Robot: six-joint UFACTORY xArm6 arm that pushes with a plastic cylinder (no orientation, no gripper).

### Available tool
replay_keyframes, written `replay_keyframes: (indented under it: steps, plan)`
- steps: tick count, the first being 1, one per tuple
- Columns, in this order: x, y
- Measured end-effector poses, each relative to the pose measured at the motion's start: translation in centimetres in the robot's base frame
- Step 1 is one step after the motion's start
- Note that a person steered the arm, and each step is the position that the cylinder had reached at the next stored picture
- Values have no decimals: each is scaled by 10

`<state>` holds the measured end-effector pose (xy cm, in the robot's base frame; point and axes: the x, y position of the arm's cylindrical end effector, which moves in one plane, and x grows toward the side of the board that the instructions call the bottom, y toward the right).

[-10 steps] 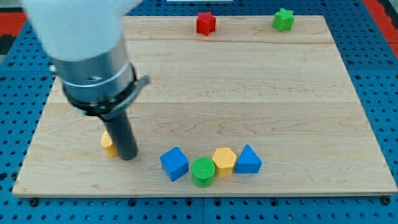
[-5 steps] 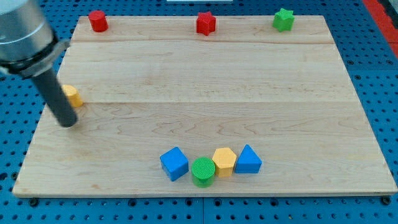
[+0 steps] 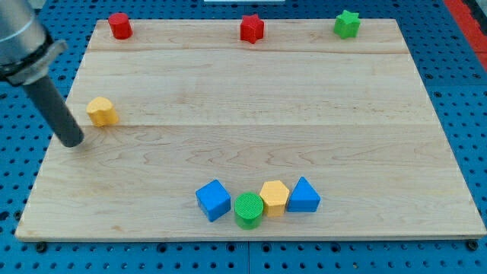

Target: Move the yellow heart to the left center of the board

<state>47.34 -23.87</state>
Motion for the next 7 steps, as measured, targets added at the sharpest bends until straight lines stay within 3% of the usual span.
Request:
replay_keyframes:
  steps: [2,3,4,5,7]
  plan:
    - [-35,-8]
    - [-21,-8]
    - [-29,48]
    - [-47,35]
    - [-43,41]
